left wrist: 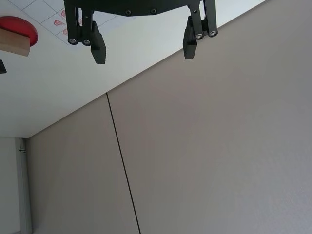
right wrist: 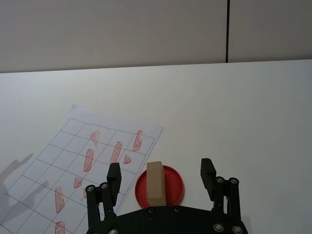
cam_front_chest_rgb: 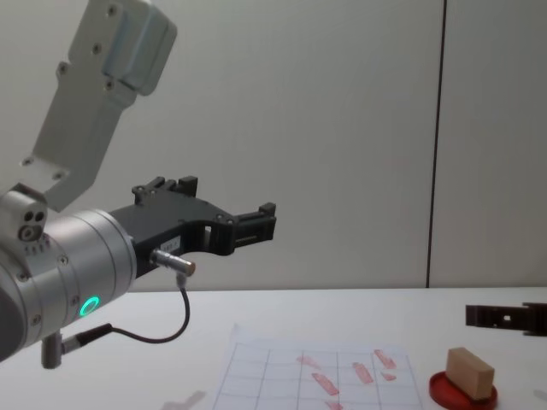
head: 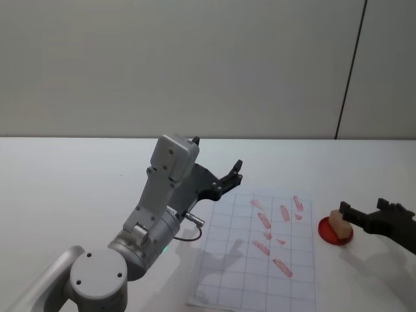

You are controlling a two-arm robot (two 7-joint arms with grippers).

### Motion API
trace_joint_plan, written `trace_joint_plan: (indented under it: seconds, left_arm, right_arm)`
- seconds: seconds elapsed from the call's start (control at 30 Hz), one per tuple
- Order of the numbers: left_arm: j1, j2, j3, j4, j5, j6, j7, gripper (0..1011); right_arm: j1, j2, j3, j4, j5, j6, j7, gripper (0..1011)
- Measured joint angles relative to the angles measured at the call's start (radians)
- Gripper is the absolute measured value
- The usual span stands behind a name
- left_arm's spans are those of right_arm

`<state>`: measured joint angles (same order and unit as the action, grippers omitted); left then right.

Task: Use the one hand to pick up the stamp and affix it onto the A4 paper.

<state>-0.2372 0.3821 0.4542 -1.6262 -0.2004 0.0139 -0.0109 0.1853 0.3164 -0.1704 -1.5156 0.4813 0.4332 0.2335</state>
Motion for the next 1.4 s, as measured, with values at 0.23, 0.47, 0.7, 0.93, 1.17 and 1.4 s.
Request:
trace_joint_plan:
  seconds: [0.23,0.47,0.7,0.93,1.17,1.4]
  left_arm:
    - [0.000,0.000,0.000,0.000,0.000,0.000,0.000,1002]
    - [0.000,0.000,0.000,0.000,0.000,0.000,0.000,1002]
    - [0.000,0.000,0.000,0.000,0.000,0.000,0.000,1002]
    - [0.000,0.000,0.000,0.000,0.000,0.000,0.000,1002]
    - [0.000,0.000,0.000,0.000,0.000,0.000,0.000,1002]
    - [0.000,0.000,0.000,0.000,0.000,0.000,0.000,1002]
  right_arm:
    - [0.006,-0.002,-0.002,0.006,-0.002,0.019,0.001,1001]
    - [0.028,-0.004,-0.010,0.028,-0.021,0.083,0.021,1001]
    - [0.062,-0.007,-0.020,0.059,-0.058,0.148,0.046,1001]
    - [0.089,-0.010,-0.031,0.076,-0.104,0.193,0.066,1001]
    - [0.112,-0.010,-0.044,0.085,-0.161,0.226,0.088,1001]
    - [0.137,-0.012,-0.063,0.094,-0.230,0.252,0.119,1001]
